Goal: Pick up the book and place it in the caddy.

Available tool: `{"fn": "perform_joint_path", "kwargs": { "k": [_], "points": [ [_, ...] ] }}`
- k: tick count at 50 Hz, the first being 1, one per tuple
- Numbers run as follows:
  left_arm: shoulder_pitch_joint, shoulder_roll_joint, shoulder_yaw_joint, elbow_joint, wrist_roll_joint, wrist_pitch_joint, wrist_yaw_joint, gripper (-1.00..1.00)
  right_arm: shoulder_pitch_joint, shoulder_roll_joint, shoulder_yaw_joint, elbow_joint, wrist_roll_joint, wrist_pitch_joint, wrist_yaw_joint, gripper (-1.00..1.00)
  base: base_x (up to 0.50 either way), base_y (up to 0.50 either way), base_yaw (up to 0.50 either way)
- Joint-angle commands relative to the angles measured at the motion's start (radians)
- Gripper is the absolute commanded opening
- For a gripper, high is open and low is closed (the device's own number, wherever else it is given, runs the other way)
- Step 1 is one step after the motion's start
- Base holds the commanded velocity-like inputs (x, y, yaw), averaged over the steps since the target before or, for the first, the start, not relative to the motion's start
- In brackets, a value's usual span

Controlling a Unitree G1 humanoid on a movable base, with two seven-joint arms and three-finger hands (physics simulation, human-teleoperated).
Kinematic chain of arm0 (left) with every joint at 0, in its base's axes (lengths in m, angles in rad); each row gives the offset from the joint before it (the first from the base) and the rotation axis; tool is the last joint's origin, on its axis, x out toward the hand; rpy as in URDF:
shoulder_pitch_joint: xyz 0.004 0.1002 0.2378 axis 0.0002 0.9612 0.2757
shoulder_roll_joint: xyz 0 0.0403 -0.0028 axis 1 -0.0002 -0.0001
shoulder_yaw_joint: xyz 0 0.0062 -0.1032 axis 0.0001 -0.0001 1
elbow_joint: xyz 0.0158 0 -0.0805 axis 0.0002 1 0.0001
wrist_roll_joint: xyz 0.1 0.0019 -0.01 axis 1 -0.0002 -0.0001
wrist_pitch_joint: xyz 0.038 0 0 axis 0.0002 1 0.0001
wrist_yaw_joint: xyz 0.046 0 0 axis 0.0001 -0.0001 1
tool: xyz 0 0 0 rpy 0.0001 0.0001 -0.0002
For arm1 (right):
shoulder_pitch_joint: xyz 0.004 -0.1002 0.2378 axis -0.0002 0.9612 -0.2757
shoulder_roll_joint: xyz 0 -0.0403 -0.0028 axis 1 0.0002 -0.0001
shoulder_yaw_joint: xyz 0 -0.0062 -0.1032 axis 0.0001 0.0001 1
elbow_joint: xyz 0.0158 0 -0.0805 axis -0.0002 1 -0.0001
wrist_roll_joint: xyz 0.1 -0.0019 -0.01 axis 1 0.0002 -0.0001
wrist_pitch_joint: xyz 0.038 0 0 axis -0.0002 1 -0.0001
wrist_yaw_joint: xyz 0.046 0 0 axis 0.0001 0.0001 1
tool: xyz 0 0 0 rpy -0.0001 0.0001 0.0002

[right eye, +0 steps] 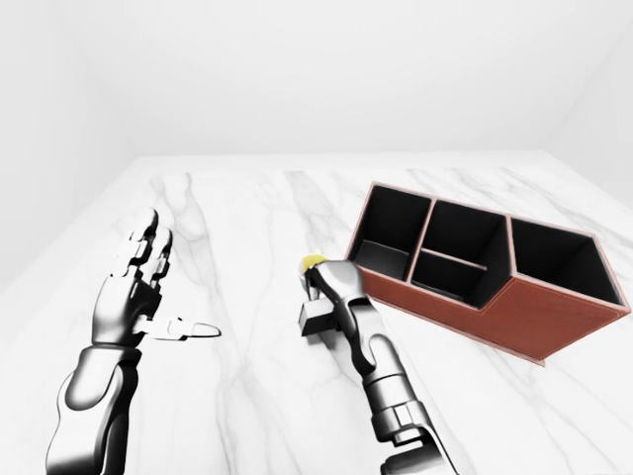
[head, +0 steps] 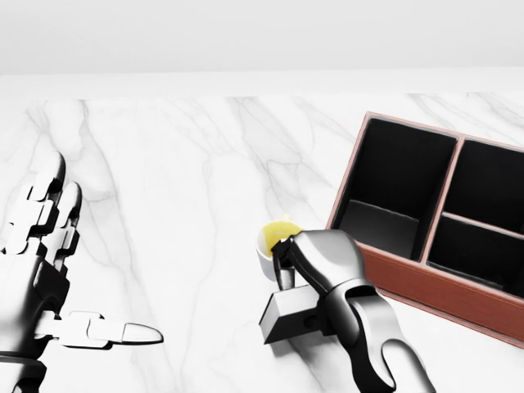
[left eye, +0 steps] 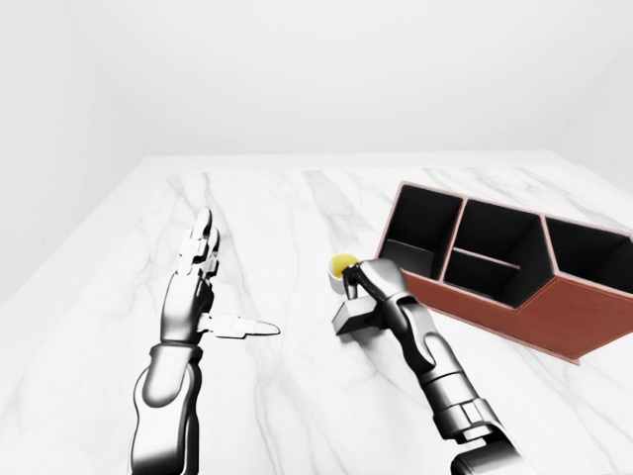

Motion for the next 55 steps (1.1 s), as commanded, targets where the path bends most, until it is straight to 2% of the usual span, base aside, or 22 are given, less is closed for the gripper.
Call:
{"fn": "perform_joint_path", "kwargs": {
  "k": [1,3,5,7,9,10,15,16,26,38,43,55],
  "points": [
    [-0.001,-0.001,-0.007,0.006,0.003,0.0,0.0,1.0,0.066,0.003,-0.025,-0.262,0.002,0.011,0.111,-1.0,0.0,0.0,0.0],
    [-0.001,-0.001,-0.008,0.005,0.003,0.0,0.0,1.0,0.076,0.003,-0.027,-0.291,0.004,0.018,0.131,-1.0,0.0,0.0,0.0],
    [-0.002,-0.001,-0.01,0.007,0.003,0.0,-0.002,1.0,0.098,0.01,-0.031,-0.363,0.023,0.04,0.201,-1.0,0.0,0.0,0.0],
    [-0.003,-0.001,-0.012,0.008,0.004,0.0,-0.002,1.0,0.105,0.01,-0.031,-0.397,0.024,0.051,0.228,-1.0,0.0,0.0,0.0],
    [-0.004,-0.001,-0.013,0.008,0.003,0.0,-0.003,1.0,0.113,0.014,-0.036,-0.438,0.042,0.074,0.277,-1.0,0.0,0.0,0.0],
    [-0.005,-0.001,-0.014,0.007,0.003,0.0,-0.004,1.0,0.123,0.02,-0.04,-0.48,0.058,0.101,0.329,-1.0,0.0,0.0,0.0],
    [-0.008,-0.001,-0.019,0.003,0.003,0.0,-0.006,1.0,0.148,0.018,-0.046,-0.605,0.074,0.167,0.439,-1.0,0.0,0.0,0.0],
    [-0.008,-0.001,-0.02,0.002,0.003,0.0,-0.007,1.0,0.151,0.017,-0.048,-0.623,0.077,0.172,0.456,-1.0,0.0,0.0,0.0],
    [-0.016,0.001,-0.03,-0.036,0.002,0.0,-0.02,1.0,0.142,-0.015,-0.101,-0.824,0.054,0.172,0.64,-1.0,0.0,0.0,0.0],
    [-0.021,0.001,-0.036,-0.063,-0.004,0.0,-0.041,1.0,0.087,-0.055,-0.158,-1.021,-0.055,0.172,0.64,-1.0,0.0,0.0,0.0],
    [-0.012,0.0,-0.033,-0.073,-0.014,0.0,-0.052,1.0,0.012,-0.097,-0.211,-1.037,-0.108,0.172,0.64,-1.0,0.0,0.0,0.0],
    [0.001,0.0,-0.023,-0.072,-0.035,0.0,-0.072,1.0,-0.026,-0.189,-0.308,-1.03,-0.152,0.172,0.64,-1.0,0.0,0.0,0.0]
  ]
}}
